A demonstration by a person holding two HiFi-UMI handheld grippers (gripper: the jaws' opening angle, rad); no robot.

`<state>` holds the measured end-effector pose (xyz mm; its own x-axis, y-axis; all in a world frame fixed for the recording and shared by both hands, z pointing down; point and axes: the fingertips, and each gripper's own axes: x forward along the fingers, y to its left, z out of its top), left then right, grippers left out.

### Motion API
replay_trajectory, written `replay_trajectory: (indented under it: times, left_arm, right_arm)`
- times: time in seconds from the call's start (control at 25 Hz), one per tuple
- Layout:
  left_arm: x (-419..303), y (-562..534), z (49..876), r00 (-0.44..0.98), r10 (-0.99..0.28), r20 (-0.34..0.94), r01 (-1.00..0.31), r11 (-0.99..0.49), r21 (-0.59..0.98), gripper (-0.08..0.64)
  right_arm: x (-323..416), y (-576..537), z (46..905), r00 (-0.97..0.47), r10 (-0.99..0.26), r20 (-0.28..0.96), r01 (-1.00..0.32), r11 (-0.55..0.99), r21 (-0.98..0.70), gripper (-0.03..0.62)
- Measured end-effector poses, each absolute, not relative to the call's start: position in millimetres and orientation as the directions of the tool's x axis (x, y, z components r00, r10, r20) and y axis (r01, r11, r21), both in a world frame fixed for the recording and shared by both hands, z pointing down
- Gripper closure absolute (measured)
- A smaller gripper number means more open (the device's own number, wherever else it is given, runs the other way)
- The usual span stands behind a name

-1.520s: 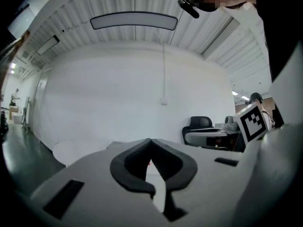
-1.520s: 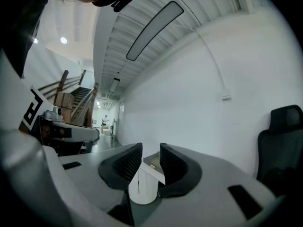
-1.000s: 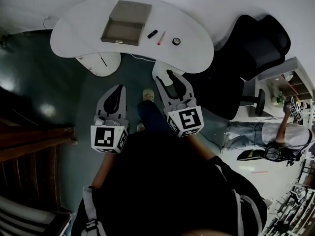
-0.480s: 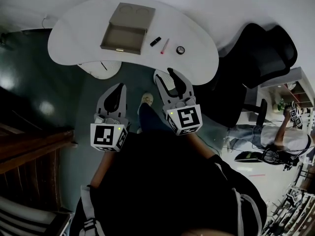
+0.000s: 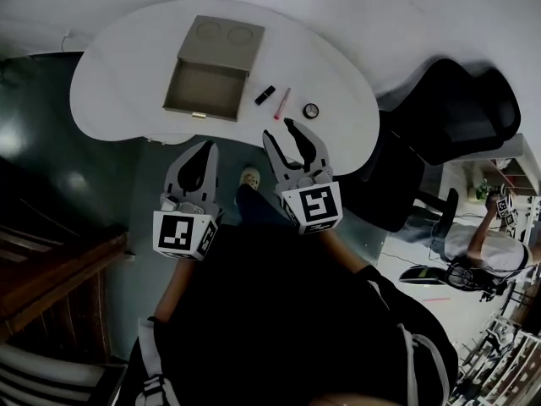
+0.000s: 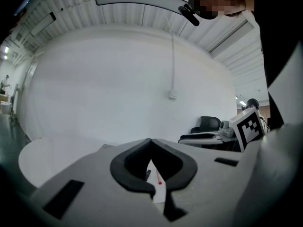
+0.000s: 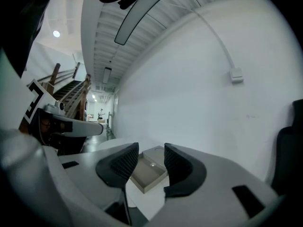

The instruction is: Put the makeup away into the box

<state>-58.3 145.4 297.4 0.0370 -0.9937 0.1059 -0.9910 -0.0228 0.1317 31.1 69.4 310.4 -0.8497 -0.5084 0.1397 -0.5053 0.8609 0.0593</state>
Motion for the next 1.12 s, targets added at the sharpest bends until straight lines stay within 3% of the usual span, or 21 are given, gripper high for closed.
replay_trajectory:
  times: [0.6, 1.12]
  left_arm:
    - [-78.6, 19.4, 312.4, 0.139, -0.978, 0.154, -0.984, -0.118, 0.136, 0.557]
    - [-76.4, -26.0, 326.7, 0.232, -0.956, 0.182, -0.97, -0.212, 0.122, 0.557]
  right_arm:
    - [4.7, -37.5, 347.7, -0.815, -0.535, 0.22, -0.547, 0.837, 0.012, 0.405]
    - [-1.5, -57.6, 383.3, -0.778, -0.555, 0.295, -0.572, 0.82, 0.035, 0.405]
